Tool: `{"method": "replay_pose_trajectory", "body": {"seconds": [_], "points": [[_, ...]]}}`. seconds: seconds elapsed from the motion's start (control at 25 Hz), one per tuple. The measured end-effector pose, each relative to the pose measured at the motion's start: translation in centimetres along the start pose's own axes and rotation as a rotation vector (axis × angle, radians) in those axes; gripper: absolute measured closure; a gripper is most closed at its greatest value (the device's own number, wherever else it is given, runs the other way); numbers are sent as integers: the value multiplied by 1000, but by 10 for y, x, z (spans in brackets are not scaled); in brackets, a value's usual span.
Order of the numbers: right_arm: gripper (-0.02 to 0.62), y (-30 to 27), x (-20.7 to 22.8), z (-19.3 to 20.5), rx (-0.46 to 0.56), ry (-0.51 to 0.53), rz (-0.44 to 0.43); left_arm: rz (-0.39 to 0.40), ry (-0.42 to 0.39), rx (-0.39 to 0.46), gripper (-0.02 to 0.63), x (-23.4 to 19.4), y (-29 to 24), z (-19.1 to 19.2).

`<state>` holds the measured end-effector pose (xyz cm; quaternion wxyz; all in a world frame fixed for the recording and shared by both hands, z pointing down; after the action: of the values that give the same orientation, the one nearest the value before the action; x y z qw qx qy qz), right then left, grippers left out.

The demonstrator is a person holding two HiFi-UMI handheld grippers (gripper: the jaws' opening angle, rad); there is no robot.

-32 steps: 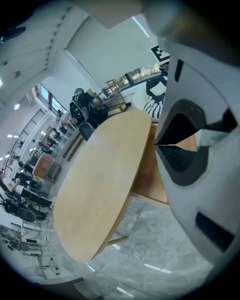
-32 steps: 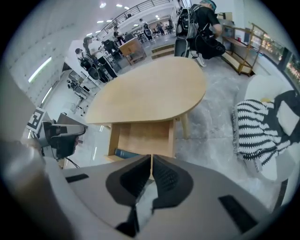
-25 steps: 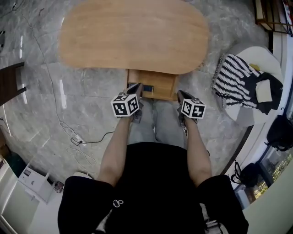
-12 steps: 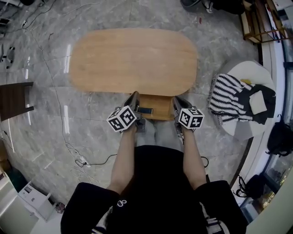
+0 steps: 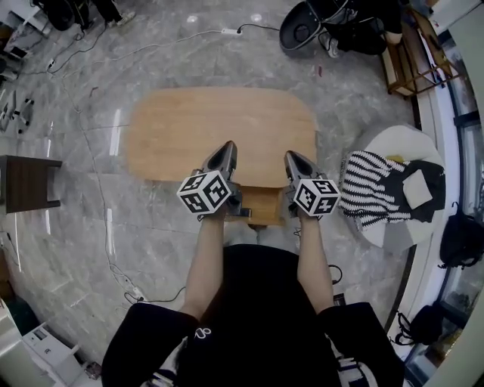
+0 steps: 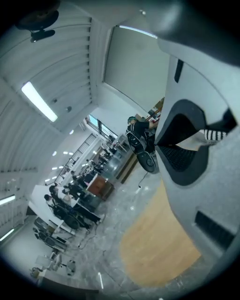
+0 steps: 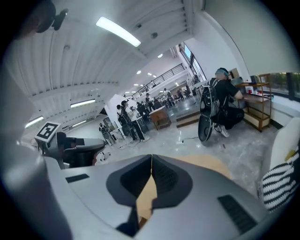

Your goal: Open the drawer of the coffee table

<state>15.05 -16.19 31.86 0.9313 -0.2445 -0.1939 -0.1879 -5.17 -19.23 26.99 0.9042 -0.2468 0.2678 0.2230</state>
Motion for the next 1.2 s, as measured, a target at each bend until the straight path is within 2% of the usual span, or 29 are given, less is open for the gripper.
{"method": "replay_pose_trajectory", "body": {"seconds": [0.28,0.44,0.68,0.8,1.0,1.2], "points": [[584,16,-32,-96,182,90,-10,29,-147,116,597,51,9,-77],[584,25,-58,-150,253,182,-8,82,-184,206,597,79,17,-122],[584,45,-83,-206,355,259,10,76,-317,267,597,113,27,-162],[584,52,-99,-225,396,320,30,56,-375,302,597,124,34,-178],[583,68,-107,-235,421,415,89,0,-532,335,597,140,44,-188],[583,79,-112,-241,454,438,84,-11,-572,363,597,146,49,-187]]}}
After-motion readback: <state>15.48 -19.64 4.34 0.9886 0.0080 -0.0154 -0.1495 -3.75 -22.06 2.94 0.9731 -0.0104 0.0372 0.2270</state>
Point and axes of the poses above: the fingertips, and each gripper's own axes: y backward along the fingers, x to its right, z out of its underside, the point moved 4 cm from there along y, backward along the fingers, and after that the axes turned 1 degree about -x, right-handed, at the moved point
